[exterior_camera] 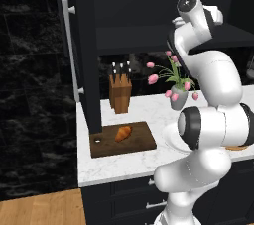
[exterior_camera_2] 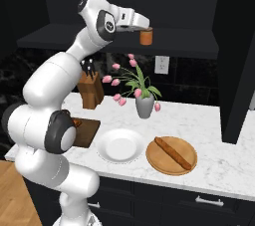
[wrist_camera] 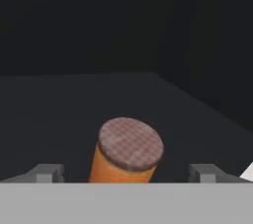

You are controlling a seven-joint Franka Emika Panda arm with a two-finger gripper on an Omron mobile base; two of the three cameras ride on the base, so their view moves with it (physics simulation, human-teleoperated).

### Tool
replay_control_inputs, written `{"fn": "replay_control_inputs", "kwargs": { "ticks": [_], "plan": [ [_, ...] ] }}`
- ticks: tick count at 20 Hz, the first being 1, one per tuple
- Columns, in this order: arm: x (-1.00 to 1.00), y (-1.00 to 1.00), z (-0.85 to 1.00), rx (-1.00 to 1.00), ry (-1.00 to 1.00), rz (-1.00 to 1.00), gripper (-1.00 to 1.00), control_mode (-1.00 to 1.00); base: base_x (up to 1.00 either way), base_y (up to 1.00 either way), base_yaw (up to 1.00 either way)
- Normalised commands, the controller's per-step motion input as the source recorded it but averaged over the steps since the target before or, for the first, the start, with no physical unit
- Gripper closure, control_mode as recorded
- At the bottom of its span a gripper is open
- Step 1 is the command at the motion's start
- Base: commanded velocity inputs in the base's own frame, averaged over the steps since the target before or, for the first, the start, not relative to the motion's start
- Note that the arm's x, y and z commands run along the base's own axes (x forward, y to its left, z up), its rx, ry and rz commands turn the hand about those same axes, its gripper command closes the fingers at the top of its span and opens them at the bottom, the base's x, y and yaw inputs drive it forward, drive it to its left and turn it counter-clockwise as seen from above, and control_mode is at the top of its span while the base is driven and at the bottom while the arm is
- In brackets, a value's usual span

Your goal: From the different types of pastries on the counter, select a croissant and place it on the cutting board. Then retrieve a jar of jam from the cabinet and place it alongside the croissant on the cutting board.

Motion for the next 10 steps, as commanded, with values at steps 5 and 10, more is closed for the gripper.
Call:
{"fn": "replay_control_inputs", "kwargs": {
  "ticks": [5, 10],
  "plan": [
    [0.03, -0.06, -0.01, 0.03, 0.00, 0.00, -1.00, -1.00, 0.00, 0.00, 0.00],
    [0.10, -0.03, -0.07, 0.00, 0.00, 0.00, -1.00, -1.00, 0.00, 0.00, 0.00]
  ]
}}
